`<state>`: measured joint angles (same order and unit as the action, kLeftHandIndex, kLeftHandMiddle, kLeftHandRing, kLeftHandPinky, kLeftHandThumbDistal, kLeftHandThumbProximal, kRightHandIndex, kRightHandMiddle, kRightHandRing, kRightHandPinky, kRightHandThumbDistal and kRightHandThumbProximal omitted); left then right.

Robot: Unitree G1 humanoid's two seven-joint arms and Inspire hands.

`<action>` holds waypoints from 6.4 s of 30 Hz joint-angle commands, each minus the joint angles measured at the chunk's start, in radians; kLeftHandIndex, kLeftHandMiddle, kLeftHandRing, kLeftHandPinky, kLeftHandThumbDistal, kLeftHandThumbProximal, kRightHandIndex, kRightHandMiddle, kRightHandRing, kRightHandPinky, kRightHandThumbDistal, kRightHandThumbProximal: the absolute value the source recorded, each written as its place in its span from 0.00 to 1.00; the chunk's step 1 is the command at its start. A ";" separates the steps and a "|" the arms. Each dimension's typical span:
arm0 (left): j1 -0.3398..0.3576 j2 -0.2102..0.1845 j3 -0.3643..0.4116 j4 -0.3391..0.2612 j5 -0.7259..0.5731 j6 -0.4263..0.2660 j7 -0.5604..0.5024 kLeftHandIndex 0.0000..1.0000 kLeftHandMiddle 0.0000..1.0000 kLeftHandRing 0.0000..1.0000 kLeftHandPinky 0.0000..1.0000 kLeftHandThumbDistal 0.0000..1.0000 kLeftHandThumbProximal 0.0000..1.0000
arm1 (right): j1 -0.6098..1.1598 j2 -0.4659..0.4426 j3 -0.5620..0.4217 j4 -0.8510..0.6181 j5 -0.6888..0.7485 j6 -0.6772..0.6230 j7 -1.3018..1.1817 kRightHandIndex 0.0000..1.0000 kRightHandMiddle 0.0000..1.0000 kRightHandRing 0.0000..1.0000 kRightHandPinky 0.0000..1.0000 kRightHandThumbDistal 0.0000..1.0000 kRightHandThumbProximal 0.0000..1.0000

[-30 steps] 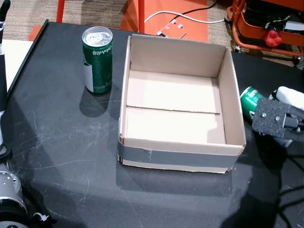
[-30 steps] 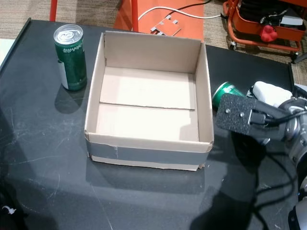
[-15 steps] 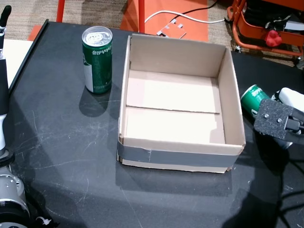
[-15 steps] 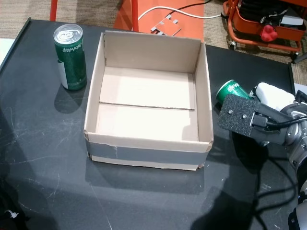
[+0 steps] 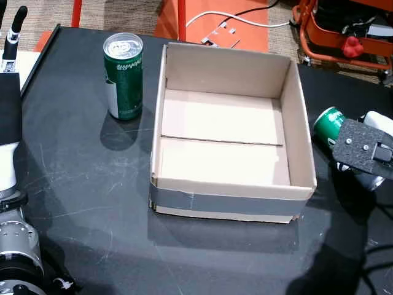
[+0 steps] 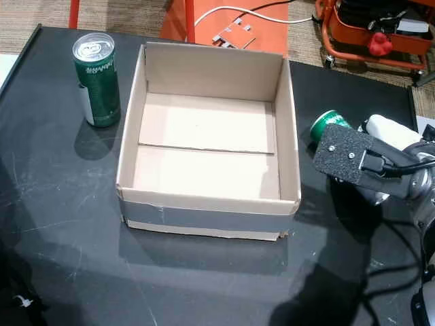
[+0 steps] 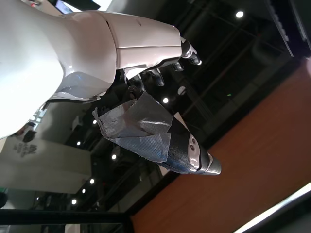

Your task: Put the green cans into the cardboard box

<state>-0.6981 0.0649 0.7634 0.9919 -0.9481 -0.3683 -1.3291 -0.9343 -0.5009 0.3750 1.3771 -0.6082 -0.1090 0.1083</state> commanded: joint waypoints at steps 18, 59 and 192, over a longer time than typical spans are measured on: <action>-0.066 0.051 -0.009 0.167 0.034 0.043 -0.061 0.81 0.86 1.00 1.00 1.00 0.26 | -0.151 -0.070 -0.045 -0.005 0.024 -0.037 -0.021 0.07 0.12 0.21 0.33 0.46 0.00; -0.115 0.040 -0.016 0.217 0.130 -0.003 0.021 0.79 0.83 0.96 0.98 1.00 0.29 | -0.280 0.148 0.071 -0.034 -0.050 -0.463 -0.027 0.24 0.20 0.25 0.32 0.43 0.00; -0.261 0.251 -0.588 0.348 1.029 -0.103 0.996 1.00 1.00 1.00 1.00 1.00 0.47 | 0.146 0.155 -0.599 -0.038 0.538 -0.652 0.081 0.87 0.99 1.00 1.00 1.00 0.84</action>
<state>-0.9483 0.3221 0.1702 1.3265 0.0823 -0.4833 -0.3405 -0.7933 -0.3413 -0.2136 1.3406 -0.0756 -0.7555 0.1961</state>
